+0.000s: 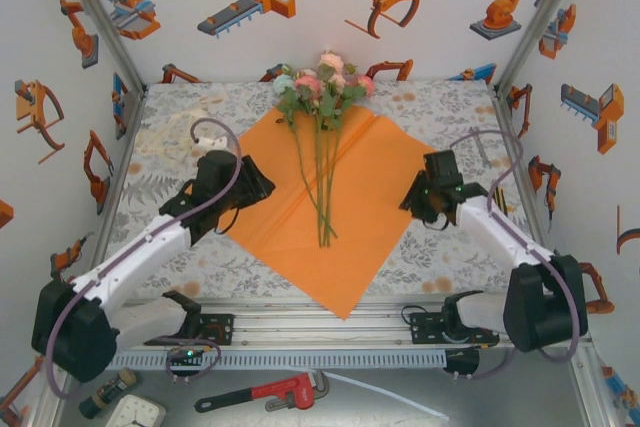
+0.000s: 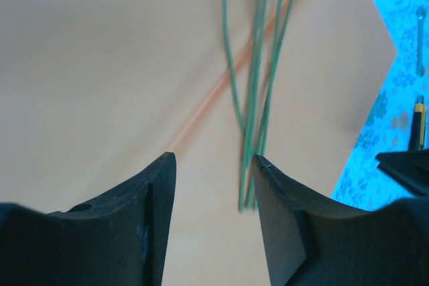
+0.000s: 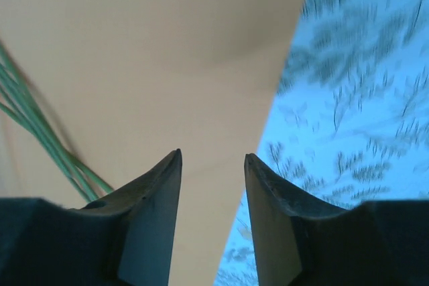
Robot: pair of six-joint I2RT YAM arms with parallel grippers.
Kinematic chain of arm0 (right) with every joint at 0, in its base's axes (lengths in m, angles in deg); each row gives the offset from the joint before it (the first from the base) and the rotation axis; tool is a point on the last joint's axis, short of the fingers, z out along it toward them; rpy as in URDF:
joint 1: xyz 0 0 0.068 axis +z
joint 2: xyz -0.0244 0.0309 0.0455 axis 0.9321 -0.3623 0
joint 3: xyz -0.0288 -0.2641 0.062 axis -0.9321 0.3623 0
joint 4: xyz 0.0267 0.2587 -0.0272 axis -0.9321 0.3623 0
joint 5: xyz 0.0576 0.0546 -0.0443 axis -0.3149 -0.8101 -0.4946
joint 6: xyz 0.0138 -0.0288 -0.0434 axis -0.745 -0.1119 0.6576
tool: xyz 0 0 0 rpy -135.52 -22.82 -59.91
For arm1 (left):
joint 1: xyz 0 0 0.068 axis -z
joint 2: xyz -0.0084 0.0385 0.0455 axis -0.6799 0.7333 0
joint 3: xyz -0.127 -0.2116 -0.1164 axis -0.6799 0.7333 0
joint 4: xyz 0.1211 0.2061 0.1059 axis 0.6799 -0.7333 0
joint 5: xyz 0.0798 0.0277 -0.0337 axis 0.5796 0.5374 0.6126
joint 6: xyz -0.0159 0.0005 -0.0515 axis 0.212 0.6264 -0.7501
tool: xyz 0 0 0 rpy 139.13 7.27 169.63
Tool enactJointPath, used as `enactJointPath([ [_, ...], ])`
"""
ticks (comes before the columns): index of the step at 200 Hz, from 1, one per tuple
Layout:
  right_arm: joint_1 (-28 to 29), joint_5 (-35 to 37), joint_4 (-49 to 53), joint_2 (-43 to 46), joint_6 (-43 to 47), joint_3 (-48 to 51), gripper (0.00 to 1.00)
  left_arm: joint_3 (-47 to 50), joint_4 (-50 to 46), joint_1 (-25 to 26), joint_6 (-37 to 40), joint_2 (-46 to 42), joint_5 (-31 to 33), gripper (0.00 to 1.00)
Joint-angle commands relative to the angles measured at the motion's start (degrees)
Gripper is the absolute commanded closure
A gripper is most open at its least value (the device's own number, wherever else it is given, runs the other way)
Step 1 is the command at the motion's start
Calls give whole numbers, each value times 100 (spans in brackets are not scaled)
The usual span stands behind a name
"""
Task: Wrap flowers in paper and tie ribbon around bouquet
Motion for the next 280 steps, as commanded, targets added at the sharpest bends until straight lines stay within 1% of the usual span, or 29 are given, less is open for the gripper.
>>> enactJointPath([
  [1, 432, -103, 255, 408, -584, 510, 54, 616, -876, 231, -1229, -610, 347, 46],
  [15, 762, -72, 324, 534, -792, 699, 53, 882, -1208, 441, -1672, -1013, 450, 40],
  [35, 1040, -200, 109, 559, -1139, 992, 52, 1191, -1647, 691, -2359, -1383, 538, 35],
  [63, 1392, -233, -254, 490, -1544, 1280, 52, 1555, -1879, 978, -3001, -1798, 667, 26],
  [89, 1718, -66, -587, 414, -1782, 1476, 52, 1762, -1989, 1203, -3268, -1987, 806, 20],
  [109, 1819, -211, -1280, 217, -2019, 1622, 52, 1879, -2019, 1356, -3500, -2047, 837, 18],
  [127, 2045, -130, -1444, 160, -2222, 1572, 52, 1908, -2027, 1441, -3627, -2083, 765, 17],
  [154, 2175, 56, -1207, 655, -2482, 1605, 53, 1959, -2101, 1541, -3981, -2010, 538, 15],
  [173, 2176, 35, -1404, 987, -2675, 1788, 56, 1979, -1931, 1570, -4029, -1746, 372, 14],
  [193, 2172, -62, -1774, 990, -2723, 1896, 67, 1996, -1501, 1596, -3948, -1358, 146, 14],
  [215, 2174, -87, -2145, 745, -2721, 1933, 75, 1977, -1446, 1605, -3944, -998, 284, 14],
  [242, 2176, -144, -2424, 486, -2722, 1887, 76, 1980, -1121, 1609, -3899, -727, 433, 19],
  [280, 2174, -71, -2296, 493, -2721, 1828, 76, 2024, -583, 1605, -3968, -202, 298, 30],
])
